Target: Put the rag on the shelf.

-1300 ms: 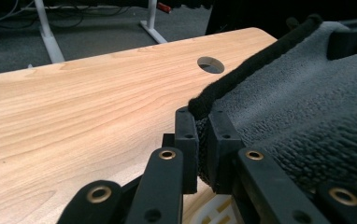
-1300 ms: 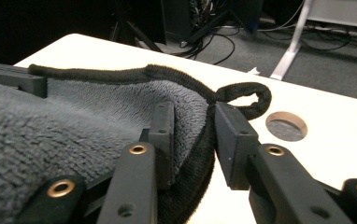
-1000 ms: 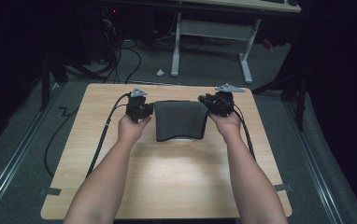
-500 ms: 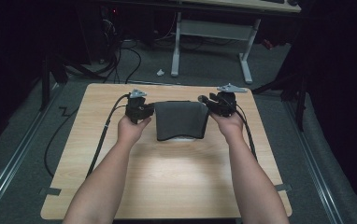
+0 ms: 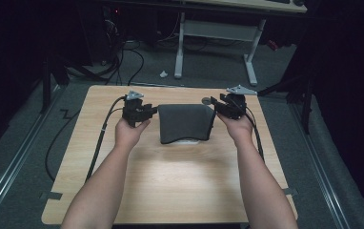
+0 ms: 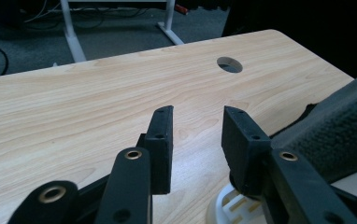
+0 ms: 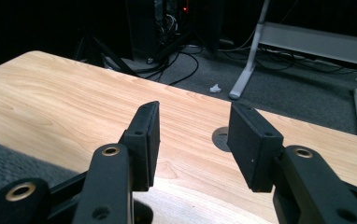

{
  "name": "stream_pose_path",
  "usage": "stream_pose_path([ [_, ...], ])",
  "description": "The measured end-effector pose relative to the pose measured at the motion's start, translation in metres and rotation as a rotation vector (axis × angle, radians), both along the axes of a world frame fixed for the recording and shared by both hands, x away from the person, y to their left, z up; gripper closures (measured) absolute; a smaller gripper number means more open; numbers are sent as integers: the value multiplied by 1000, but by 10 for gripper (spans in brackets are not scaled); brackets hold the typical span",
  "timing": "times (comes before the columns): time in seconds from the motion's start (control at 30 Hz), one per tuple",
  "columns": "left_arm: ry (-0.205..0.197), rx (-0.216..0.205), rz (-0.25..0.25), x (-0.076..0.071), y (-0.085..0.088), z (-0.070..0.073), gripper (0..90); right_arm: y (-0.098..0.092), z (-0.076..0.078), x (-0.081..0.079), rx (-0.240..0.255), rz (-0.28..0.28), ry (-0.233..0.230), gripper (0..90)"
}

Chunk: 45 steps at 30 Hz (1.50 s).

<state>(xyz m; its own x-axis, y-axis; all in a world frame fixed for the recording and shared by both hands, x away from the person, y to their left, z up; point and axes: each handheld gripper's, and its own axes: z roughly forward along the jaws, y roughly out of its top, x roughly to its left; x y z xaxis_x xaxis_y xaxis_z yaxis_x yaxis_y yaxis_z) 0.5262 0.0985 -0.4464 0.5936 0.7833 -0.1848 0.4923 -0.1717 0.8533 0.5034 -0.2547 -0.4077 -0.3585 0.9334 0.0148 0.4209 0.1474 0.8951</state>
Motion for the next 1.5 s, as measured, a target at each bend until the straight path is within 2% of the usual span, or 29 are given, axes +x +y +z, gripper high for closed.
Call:
stream_pose_path([
  [0.2,-13,-2,17,-5,7,2,634,-5,-4,-4,-12,-22,7,547],
  [0.37,-25,-7,30,-14,17,7,607,-9,-8,-12,-31,-25,9,549],
  [0.43,-46,-16,31,-21,21,8,600,-13,-8,-17,-36,-33,9,549],
  [0.53,-53,-19,37,-31,30,11,573,-19,-6,-27,-33,-32,5,540],
  [0.6,-71,-14,41,-39,36,12,555,-23,-5,-36,-35,-35,-14,541],
  [0.7,-75,-24,42,-53,46,13,539,-25,-4,-51,-48,-17,-20,528],
  [0.73,-81,-31,42,-59,50,13,532,-25,-5,-57,-54,-14,-41,527],
  [0.8,-90,-44,49,-74,58,11,530,-25,-3,-68,-79,1,-37,513],
  [0.87,-95,-63,54,-94,66,7,528,-23,-3,-84,-101,25,-76,513],
  [0.93,-99,-59,51,-116,74,2,525,-21,-2,-99,-104,42,-67,501],
  [0.97,-102,-69,51,-129,79,-2,523,-20,-4,-105,-99,52,-80,500],
  [1.07,-81,-56,41,-155,88,-12,516,-13,-9,-130,-118,66,-79,498],
  [1.13,-47,-59,24,-171,90,-21,512,-8,-16,-145,-127,82,-66,493],
  [1.23,-11,-35,-8,-192,82,-36,501,-1,-30,-168,-111,99,-31,486],
  [1.37,12,-1,-88,-223,60,-65,487,10,-54,-196,-107,102,-1,492],
  [1.4,33,9,-104,-228,54,-72,490,13,-60,-201,-112,105,17,490],
  [1.43,72,21,-128,-229,48,-75,494,16,-67,-207,-118,101,38,488],
  [1.47,81,35,-161,-231,43,-76,489,18,-76,-213,-128,92,48,486],
  [1.5,62,59,-172,-233,38,-75,475,20,-87,-221,-134,68,48,489],
])
